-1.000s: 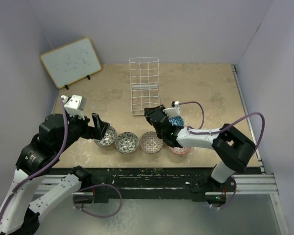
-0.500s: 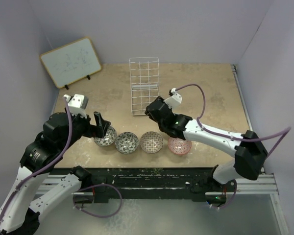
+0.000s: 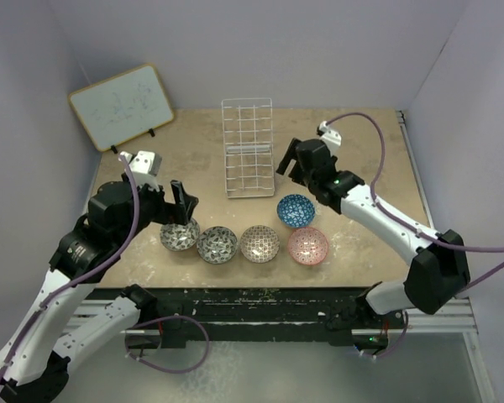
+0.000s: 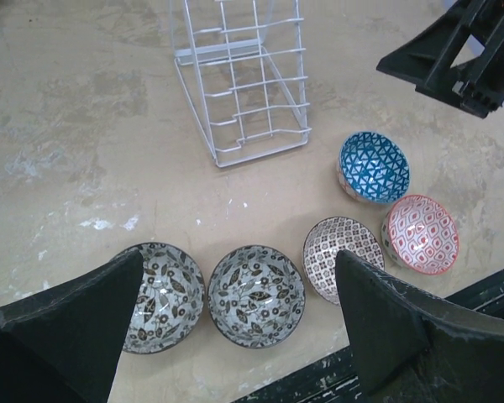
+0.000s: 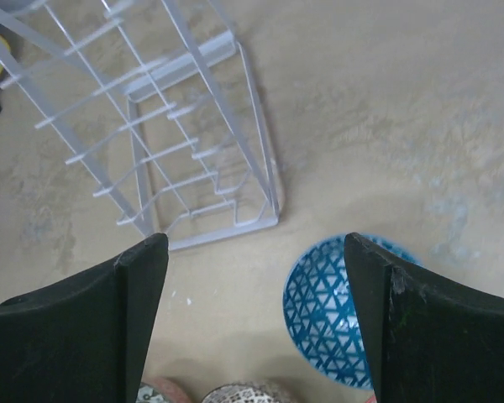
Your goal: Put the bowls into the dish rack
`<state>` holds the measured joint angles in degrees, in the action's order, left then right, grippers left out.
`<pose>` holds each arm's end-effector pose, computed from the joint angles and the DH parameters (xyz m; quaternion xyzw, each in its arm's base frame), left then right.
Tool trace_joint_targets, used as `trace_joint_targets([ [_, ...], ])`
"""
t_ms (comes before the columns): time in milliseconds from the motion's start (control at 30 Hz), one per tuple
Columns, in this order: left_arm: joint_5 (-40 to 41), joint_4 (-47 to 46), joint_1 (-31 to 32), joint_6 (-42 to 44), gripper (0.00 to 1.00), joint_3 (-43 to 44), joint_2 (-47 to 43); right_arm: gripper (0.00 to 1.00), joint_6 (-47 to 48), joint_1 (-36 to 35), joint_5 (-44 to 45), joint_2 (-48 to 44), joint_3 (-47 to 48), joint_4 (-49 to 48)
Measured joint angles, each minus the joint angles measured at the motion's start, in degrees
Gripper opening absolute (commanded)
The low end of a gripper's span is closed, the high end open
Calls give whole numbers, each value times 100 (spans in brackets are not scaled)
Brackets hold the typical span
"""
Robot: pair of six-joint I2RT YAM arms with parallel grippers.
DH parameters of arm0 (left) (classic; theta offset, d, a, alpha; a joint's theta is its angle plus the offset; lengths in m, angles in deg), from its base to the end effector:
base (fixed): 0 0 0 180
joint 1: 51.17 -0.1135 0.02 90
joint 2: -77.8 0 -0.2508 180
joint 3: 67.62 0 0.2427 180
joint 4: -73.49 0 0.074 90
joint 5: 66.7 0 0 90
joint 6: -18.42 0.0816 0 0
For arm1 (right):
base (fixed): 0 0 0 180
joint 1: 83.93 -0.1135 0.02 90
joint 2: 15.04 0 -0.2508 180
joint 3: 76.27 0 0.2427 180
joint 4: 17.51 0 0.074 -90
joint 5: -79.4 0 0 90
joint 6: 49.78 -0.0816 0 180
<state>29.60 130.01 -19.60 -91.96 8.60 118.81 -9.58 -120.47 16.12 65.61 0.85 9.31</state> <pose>0.1525 -0.0832 0.3616 0.0495 0.8235 -0.2059 0.5263 0.3016 0.1779 0.2718 0.2116 0.8252 0.1849 0.4901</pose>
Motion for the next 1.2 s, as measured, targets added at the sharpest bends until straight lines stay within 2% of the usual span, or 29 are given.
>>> trace_joint_targets([
  [233, -39, -791, 0, 7, 99, -160, 111, 88, 1416, 938, -1311, 638, 1119, -691],
  [433, -317, -1591, -2, 50, 99, -216, 577, 90, 1963, 1762, -2824, 1537, 1836, -1252],
  [633, -444, -2039, -2, 57, 99, -225, 940, 90, 2326, 1969, -3650, 2509, 2503, -1449],
  [867, -444, -2184, -4, 70, 99, -225, 1099, 91, 2420, 1926, -3976, 3279, 3386, -1663],
  [1200, -313, -2031, -7, 157, 99, -321, 837, 90, 1976, 1926, -3788, 3357, 3254, -2330],
])
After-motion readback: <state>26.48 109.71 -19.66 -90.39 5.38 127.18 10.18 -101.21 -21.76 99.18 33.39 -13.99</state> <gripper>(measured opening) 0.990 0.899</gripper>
